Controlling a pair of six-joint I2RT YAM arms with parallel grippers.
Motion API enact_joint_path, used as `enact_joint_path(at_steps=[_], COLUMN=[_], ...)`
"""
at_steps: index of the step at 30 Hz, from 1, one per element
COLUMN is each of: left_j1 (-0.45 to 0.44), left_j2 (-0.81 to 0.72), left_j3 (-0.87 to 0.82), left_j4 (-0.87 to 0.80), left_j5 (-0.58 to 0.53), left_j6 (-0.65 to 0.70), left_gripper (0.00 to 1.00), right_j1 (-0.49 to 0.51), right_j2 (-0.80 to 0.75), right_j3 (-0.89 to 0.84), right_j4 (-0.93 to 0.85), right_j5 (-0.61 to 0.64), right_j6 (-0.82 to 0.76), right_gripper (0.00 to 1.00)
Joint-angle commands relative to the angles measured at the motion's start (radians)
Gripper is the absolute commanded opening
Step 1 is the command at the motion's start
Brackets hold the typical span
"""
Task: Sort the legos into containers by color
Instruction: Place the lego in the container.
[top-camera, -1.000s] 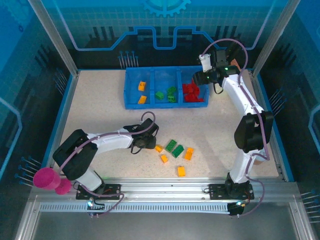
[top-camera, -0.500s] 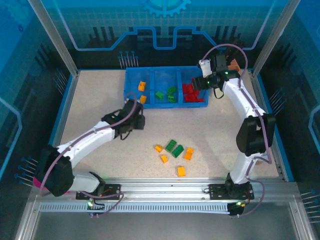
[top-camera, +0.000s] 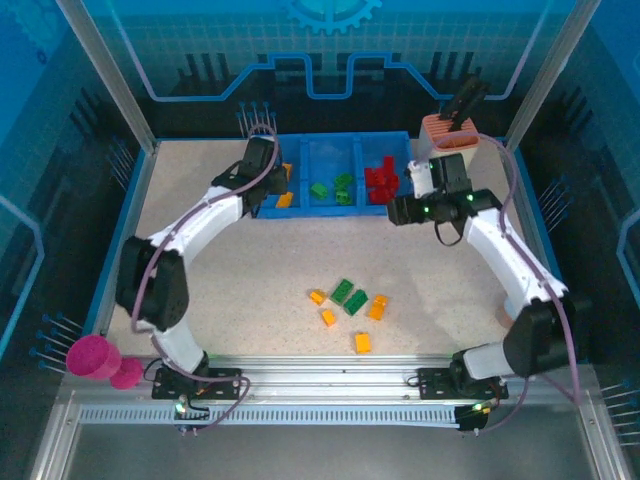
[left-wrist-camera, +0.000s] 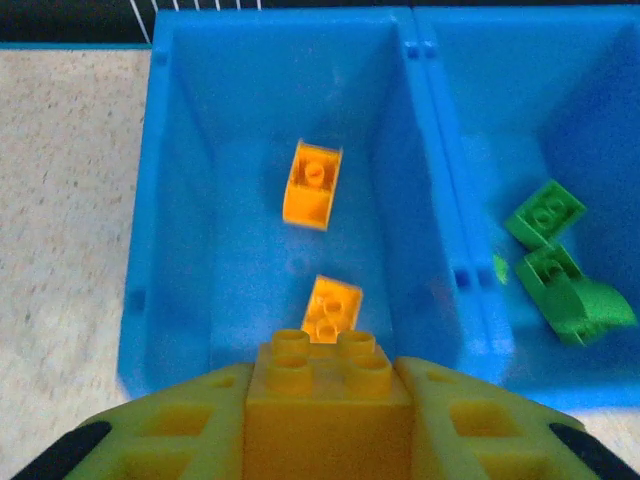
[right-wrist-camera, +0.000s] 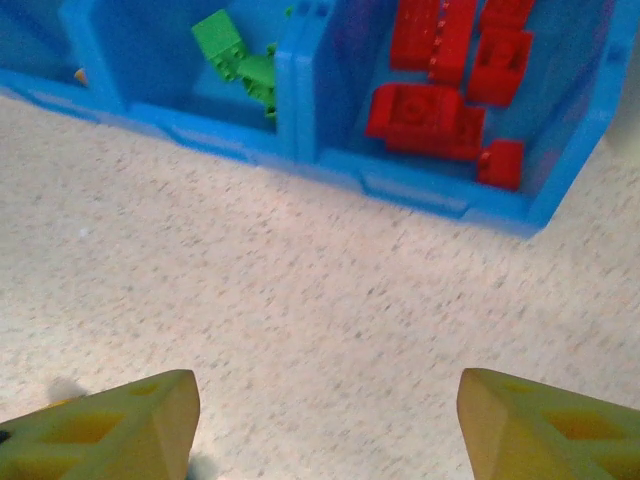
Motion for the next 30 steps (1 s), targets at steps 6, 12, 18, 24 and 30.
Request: enact_joint_path(at_steps=[6,12,18,24,30], left_j1=[0.044,0.072,0.075,0.076,0.076], left_j2=[0.280,0.375,0.447,0.471,0.447], left_j3=[0.298,0.360,0.382,0.381,0.339], left_j4=[-0.067,-0.091,-0.111,-0.112,-0.104], left_j5=[-0.048,-0.016,0.003,0.042,0.052], left_j6=[0.105,0.077,0.060,0.025,0.028], left_gripper=[0.36,0.36,0.37,0.41,0.51], right_j1=[0.025,0.026,0.024,0.026,0.026], right_j2=[-0.148,-0.193,-0.193,-0.148,-0.119], right_j3=[-0.134,-0.181,-0.203,-0.168,-0.154], right_j4=[-0.057,-0.091,-0.082,-0.084,-0.071], right_j5=[-0.007,0.008,0.006,0.000,0.005], right_j6=[0.056,0.056,0.060,0.037,0.026], right_gripper=[0.71,0.72,0.72,0.73,0.73])
